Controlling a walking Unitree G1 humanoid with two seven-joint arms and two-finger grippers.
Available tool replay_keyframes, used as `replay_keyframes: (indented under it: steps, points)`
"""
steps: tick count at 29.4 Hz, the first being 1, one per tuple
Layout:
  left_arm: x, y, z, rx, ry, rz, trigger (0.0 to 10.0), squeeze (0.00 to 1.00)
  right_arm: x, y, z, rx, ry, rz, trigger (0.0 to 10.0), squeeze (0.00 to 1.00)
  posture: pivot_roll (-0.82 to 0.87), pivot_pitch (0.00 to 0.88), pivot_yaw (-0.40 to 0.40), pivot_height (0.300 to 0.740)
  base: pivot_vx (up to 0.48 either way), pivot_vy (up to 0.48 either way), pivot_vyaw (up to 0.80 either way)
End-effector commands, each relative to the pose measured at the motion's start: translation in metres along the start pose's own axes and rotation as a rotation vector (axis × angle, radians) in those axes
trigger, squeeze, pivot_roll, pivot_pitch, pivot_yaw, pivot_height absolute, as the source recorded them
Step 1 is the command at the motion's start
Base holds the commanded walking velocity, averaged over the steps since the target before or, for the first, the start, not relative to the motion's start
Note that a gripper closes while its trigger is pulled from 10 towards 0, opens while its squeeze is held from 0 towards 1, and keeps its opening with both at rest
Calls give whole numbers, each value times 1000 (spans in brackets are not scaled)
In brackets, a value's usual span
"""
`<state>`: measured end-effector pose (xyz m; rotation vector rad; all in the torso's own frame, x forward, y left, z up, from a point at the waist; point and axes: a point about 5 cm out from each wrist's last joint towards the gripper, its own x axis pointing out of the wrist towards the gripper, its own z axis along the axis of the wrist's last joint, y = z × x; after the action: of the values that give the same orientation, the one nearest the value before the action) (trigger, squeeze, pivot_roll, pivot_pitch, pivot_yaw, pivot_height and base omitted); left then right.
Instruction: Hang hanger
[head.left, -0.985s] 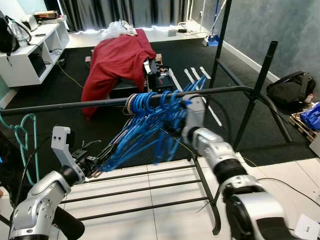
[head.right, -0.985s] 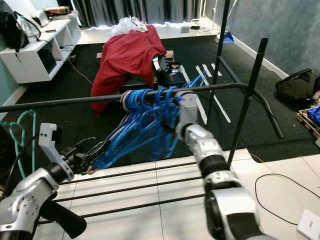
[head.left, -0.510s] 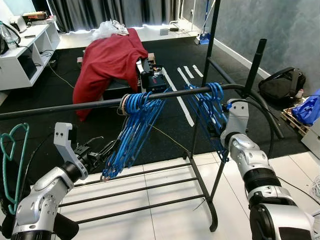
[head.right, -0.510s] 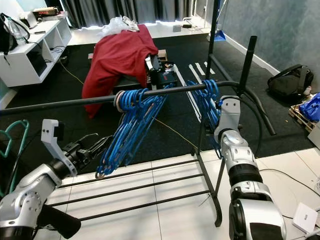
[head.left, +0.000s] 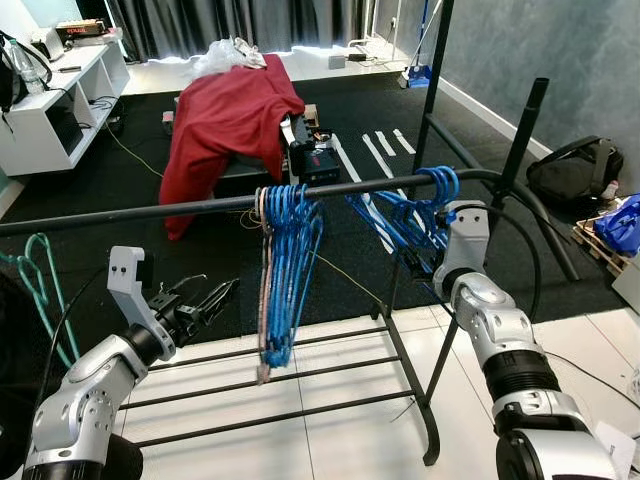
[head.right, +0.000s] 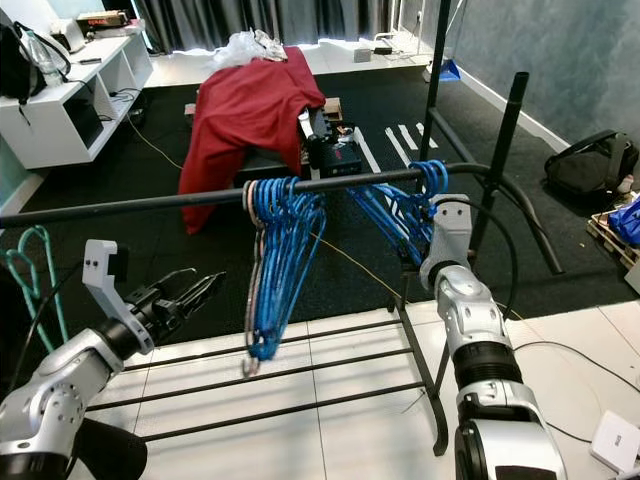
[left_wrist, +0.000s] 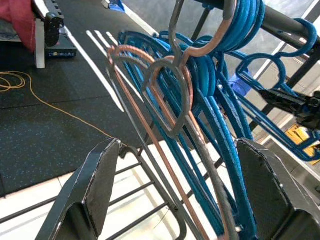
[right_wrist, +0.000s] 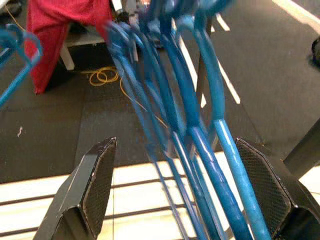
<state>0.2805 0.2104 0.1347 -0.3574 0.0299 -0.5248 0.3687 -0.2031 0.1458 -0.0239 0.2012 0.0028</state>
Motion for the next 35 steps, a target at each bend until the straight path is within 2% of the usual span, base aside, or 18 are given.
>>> replay_keyframes:
  steps: [1,11,17,21,23,27,35]
  points:
    - [-1,3,-1,-8,-2,6,10000,0,-2,1,7,-3,-54,14,10000,0,-36,26,23,740,0,0,0]
    - [1,3,-2,-9,-5,4,10000,0,-8,-1,26,-82,-156,-9,10000,0,-40,16,18,740,0,0,0]
    - [2,2,-4,-10,-8,2,10000,0,-14,8,33,-141,-213,4,10000,0,-41,2,14,740,0,0,0]
    - [2,2,-4,-10,-8,0,10000,0,-17,9,30,-150,-204,-5,10000,0,-41,0,13,740,0,0,0]
    - [3,3,-4,-9,-8,-1,10000,0,-17,9,17,-152,-143,-25,10000,0,-40,3,15,740,0,0,0]
    - [3,3,-3,-9,-9,-1,10000,0,-17,8,8,-160,-101,-62,10000,0,-40,3,15,740,0,0,0]
    - [2,3,-3,-8,-10,0,10000,0,-22,6,0,-186,-78,-119,10000,0,-40,9,19,740,0,0,0]
